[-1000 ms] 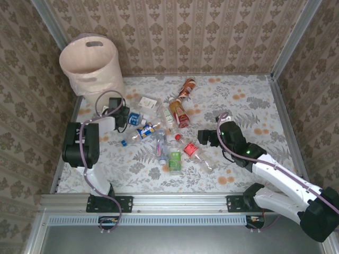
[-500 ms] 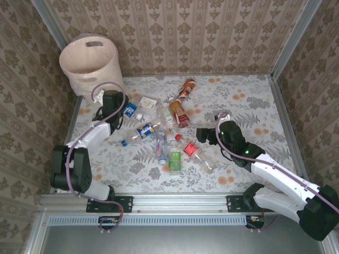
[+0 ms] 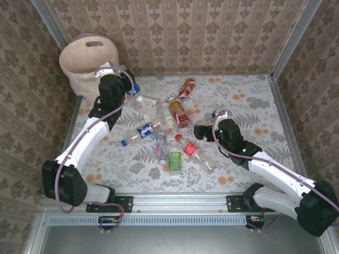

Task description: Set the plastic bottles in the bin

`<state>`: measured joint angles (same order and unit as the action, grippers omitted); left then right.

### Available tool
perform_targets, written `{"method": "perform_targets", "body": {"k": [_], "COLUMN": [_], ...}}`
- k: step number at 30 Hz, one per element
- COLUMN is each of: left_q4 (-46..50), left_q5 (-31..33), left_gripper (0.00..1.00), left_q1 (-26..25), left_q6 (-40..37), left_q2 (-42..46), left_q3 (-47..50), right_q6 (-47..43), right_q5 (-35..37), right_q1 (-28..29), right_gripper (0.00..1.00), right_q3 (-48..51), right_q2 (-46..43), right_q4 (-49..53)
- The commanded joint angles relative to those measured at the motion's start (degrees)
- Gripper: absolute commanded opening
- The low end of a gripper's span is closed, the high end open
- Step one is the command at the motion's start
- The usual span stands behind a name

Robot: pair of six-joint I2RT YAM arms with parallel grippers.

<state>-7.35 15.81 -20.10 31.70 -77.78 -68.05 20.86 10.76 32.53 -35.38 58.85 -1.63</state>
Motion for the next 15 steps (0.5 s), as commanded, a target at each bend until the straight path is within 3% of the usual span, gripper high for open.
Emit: {"method": "perform_targets", "body": {"k": [1,10,15], "left_q4": [-3.32,-0.83,-5.54], "left_q5": [-2.83,-5.75,-6.99], "left_gripper": [0.55,0.53,0.53], "left_q1": [1.54,8.24,14.0], "left_q6": [-7.49,-14.17,-11.02], "left_q2": [-2.04,-10.05,-12.8], "left_q3": [-7.06,-25.14,-27.31], "right_q6": [-1.39,-1.63,-0.62], "right_q5": [0.35,1.27,2.23], "right_q1": [0.16,0.16,0.16], "right_gripper": [1.0,1.0,1.0], "right_q3": [-2.36,-1.5,-0.62], "right_q2": [0.22,-3.23,-4.84], "right_q4": [-1.99,-1.61,-1.56]}}
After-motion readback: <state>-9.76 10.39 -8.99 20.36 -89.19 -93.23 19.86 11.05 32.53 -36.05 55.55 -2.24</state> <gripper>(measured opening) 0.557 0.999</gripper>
